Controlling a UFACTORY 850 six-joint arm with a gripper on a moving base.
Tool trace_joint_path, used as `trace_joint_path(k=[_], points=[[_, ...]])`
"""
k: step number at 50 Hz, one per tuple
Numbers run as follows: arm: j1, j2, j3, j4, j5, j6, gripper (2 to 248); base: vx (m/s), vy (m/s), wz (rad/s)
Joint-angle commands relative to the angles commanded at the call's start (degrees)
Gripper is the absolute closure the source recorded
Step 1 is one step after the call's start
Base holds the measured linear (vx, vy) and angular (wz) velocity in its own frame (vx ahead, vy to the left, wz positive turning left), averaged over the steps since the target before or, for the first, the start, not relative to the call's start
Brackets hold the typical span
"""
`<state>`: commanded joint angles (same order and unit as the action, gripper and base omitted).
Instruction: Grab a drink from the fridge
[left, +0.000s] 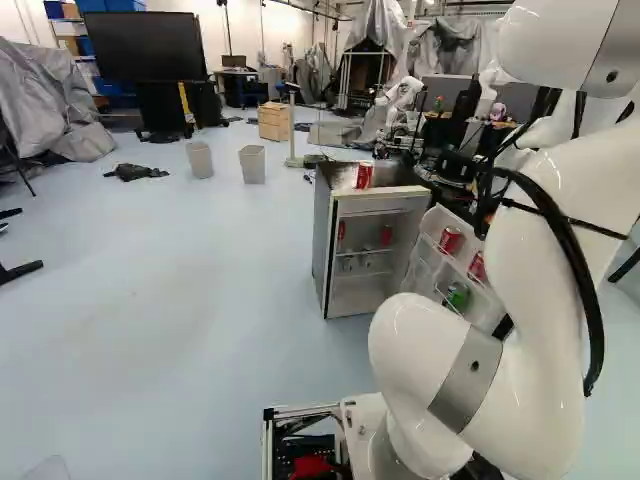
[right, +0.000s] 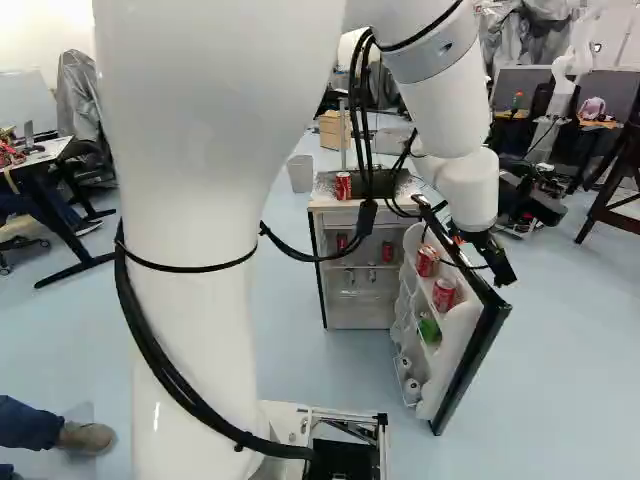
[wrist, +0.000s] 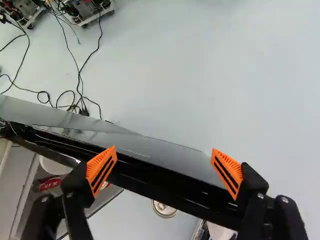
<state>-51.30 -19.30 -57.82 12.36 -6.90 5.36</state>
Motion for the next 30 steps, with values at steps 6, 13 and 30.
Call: trace_joint_path(k=[6, 13, 30], points=[[0.41, 0.67, 0.84, 0.0, 0.0, 0.0, 3, 0.0, 0.0, 0.0], [0.91, 1.45, 1.81, 0.0, 0.0, 0.0, 3, 0.0, 0.0, 0.0], [2.15, 3.34, 4.13, 0.0, 0.0, 0.0, 3, 0.0, 0.0, 0.0]])
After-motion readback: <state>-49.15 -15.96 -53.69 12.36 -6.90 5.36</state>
